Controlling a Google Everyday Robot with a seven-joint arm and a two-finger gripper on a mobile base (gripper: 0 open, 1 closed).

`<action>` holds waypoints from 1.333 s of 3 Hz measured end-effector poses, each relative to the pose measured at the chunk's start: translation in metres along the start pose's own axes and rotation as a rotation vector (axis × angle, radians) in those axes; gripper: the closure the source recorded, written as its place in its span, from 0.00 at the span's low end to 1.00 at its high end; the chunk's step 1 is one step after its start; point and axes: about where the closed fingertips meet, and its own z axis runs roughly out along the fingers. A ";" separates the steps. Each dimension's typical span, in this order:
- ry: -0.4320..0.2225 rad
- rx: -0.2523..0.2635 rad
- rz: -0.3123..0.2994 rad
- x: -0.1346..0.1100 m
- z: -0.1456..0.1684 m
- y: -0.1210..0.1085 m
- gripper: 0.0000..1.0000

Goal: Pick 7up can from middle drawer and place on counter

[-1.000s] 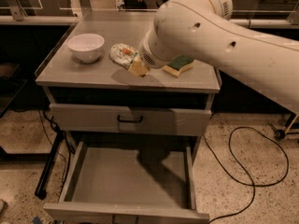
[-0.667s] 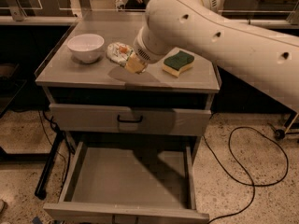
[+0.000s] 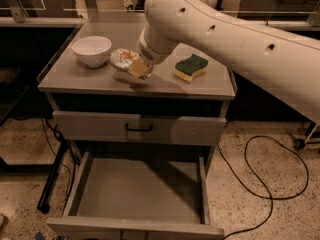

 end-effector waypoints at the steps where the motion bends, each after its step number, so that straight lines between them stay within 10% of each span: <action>1: 0.017 0.007 0.013 -0.003 0.010 -0.021 1.00; 4: 0.076 0.009 0.064 0.008 0.037 -0.057 1.00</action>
Offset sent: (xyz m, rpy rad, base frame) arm 0.0648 -0.0240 0.0149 -0.0173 0.0105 -0.0726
